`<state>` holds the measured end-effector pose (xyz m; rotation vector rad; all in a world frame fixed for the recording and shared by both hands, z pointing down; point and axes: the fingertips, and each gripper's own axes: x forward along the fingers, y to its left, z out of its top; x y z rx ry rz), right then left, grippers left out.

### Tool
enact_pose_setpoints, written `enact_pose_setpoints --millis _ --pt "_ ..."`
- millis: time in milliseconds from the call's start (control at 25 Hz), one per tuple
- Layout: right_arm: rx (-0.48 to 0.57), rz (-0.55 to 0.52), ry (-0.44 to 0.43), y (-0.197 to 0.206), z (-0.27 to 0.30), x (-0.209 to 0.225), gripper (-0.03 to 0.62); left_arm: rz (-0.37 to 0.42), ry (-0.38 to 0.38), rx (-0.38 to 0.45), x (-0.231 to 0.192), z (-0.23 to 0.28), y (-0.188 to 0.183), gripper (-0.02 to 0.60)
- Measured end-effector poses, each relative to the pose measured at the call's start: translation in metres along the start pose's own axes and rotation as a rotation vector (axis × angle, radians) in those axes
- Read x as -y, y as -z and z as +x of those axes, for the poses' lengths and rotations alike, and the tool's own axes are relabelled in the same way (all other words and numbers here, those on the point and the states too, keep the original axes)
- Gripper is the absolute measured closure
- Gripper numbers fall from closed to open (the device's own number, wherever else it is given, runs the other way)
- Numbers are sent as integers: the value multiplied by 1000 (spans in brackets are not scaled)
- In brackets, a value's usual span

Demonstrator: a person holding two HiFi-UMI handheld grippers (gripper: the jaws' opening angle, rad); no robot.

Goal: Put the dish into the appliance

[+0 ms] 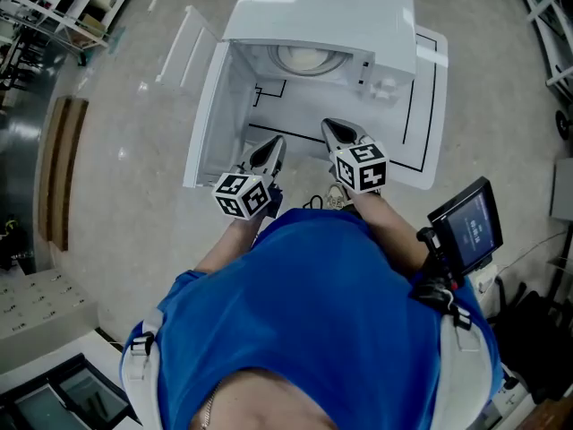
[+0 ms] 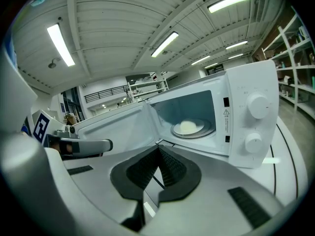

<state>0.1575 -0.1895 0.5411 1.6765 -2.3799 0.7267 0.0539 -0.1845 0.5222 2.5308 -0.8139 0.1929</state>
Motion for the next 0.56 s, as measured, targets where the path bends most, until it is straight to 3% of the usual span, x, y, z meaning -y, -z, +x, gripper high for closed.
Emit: enact_pose_setpoints --millis 560 --pt "-6 -24 38 9 -33 -44 592 12 69 -4 21 -41 3 575"
